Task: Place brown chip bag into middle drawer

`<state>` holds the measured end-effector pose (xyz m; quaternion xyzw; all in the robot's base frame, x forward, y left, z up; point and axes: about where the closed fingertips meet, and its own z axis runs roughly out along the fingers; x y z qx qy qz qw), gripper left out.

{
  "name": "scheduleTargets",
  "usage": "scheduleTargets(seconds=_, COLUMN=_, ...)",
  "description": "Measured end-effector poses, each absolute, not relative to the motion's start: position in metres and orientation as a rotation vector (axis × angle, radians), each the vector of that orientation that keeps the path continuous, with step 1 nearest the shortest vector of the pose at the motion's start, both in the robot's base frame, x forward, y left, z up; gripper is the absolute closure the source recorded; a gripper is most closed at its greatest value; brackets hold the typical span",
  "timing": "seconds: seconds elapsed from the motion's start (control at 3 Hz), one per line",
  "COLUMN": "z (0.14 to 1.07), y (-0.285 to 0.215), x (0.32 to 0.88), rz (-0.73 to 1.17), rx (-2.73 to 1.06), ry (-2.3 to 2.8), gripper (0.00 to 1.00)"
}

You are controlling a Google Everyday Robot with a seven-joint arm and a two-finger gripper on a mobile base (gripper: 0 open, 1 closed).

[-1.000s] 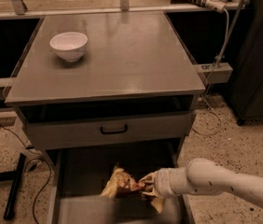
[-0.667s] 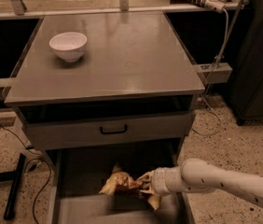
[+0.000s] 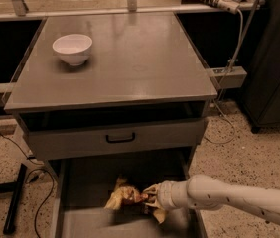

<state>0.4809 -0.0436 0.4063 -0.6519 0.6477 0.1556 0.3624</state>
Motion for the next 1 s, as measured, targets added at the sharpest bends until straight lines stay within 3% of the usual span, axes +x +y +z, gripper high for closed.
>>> scheduleTargets(seconds=0.33, z=0.4064, y=-0.0436, x=0.4809, rz=0.401, rx=-1.679, ry=1.668, gripper=0.82)
scheduleTargets(seconds=1.0, z=0.4064, y=-0.0435, x=0.4809, rz=0.401, rx=-1.679, ry=1.668, gripper=0.35)
